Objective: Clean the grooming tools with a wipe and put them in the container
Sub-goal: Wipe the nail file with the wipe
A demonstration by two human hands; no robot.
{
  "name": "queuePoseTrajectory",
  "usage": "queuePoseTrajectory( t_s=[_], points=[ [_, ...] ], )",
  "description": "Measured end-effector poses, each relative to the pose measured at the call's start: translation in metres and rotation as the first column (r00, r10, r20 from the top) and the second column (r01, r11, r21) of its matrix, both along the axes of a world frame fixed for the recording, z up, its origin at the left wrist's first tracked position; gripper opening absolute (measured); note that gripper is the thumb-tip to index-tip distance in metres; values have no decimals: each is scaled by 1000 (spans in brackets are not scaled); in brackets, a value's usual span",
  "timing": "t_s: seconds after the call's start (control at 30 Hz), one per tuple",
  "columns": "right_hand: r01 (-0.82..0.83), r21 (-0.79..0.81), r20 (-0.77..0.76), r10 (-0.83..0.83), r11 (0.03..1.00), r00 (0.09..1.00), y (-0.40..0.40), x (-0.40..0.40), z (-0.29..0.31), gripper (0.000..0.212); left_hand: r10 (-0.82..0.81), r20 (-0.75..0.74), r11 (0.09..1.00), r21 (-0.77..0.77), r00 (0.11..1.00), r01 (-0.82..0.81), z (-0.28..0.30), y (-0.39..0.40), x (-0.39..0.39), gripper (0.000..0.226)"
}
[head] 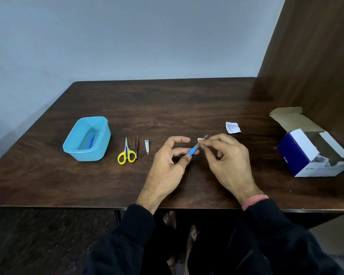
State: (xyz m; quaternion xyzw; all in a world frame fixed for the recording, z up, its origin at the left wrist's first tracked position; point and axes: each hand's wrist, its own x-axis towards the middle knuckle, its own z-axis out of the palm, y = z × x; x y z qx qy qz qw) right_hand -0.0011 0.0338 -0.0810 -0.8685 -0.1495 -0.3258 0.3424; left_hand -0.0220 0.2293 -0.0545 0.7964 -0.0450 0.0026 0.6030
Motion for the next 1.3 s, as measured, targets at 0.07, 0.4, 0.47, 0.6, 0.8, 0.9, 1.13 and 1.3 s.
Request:
queuePoseTrajectory(
  t_s=[0.07,0.4,0.47,0.6,0.8,0.9,1.13,1.3],
  points=[
    [-47,-54,21,48,997,999,1,-2,0,25,1,-1,1000,-20,1000,-1,-2,0,1,39],
    [-68,-70,32,71,995,997,1,-5,3,20,25,50,1000,-16,998,-24,-7,0,6,29],
    [-1,-20,45,2,1000,999,0,-3,4,19,37,67,999,-8,997,-37,-7,0,7,28],
    [-24,-7,55,24,1000,998,0,-4,3,17,44,63,998,-50,997,-41,-11,0,9,26],
    [-47,-24,71,48,999,996,1,-4,4,16,52,20,990,-133,998,-49,-7,0,7,18],
    [-49,-34,58,51,998,997,0,-5,5,17,46,19,991,-124,999,-43,-8,1,6,18],
    [-33,-67,50,37,997,998,2,-4,6,18,20,76,999,-41,997,-17,-10,3,8,23],
    [-97,-146,35,103,984,994,3,-6,4,21,31,81,999,-37,996,-28,-10,3,9,24]
  ],
)
